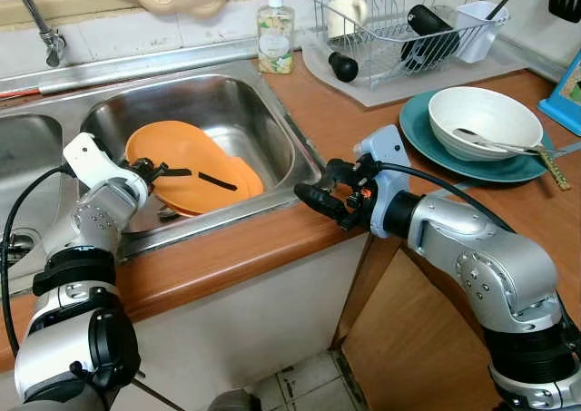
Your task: Kitchen organization
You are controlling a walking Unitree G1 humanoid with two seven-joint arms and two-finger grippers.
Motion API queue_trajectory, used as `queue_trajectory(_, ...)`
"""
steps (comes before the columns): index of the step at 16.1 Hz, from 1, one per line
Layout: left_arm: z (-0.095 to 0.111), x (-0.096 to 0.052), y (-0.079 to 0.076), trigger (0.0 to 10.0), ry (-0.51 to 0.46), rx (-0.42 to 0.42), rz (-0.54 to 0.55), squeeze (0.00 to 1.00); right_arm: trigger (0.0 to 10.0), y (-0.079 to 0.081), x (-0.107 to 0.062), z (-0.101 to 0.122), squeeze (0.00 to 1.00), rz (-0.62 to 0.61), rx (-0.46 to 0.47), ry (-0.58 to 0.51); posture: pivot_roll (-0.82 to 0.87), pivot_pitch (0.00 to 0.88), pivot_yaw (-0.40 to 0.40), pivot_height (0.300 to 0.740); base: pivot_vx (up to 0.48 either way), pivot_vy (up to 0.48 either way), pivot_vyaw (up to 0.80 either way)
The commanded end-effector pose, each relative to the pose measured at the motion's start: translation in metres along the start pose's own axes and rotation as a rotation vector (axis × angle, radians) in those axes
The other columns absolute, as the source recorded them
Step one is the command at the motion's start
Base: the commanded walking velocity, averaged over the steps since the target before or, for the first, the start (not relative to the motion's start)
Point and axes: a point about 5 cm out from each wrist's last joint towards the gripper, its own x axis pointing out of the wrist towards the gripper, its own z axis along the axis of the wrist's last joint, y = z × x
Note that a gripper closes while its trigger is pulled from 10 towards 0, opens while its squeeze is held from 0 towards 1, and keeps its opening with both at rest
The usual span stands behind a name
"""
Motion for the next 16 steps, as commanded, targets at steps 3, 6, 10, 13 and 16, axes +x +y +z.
queue_trajectory(3, 0.016, -0.007, 0.009, 10.0, -0.027, 0.236, 0.043, 1.0, 10.0, -0.008, -0.001, -0.007, 0.0, -0.123, 0.007, -0.011, -0.04, 0.0, 0.053, 0.74, 0.0, 0.0, 0.0)
queue_trajectory(6, 0.013, -0.009, 0.01, 10.0, 0.005, 0.248, 0.037, 1.0, 10.0, -0.008, -0.001, -0.009, 0.0, -0.132, 0.012, -0.005, -0.03, 0.0, 0.048, 0.74, 0.0, 0.0, 0.0)
queue_trajectory(10, 0.011, -0.01, 0.011, 10.0, 0.019, 0.264, 0.034, 1.0, 10.0, -0.008, -0.001, -0.011, 0.0, -0.144, 0.014, -0.007, -0.03, 0.0, 0.048, 0.74, 0.0, 0.0, 0.0)
queue_trajectory(13, 0.011, -0.011, 0.01, 10.0, 0.022, 0.266, 0.033, 1.0, 10.0, -0.008, -0.001, -0.011, 0.0, -0.145, 0.014, -0.008, -0.03, 0.0, 0.048, 0.74, 0.0, 0.0, 0.0)
queue_trajectory(16, 0.011, -0.011, 0.01, 10.0, 0.024, 0.266, 0.033, 1.0, 10.0, -0.008, -0.001, -0.011, 0.0, -0.146, 0.013, -0.008, -0.03, 0.0, 0.048, 0.74, 0.0, 0.0, 0.0)
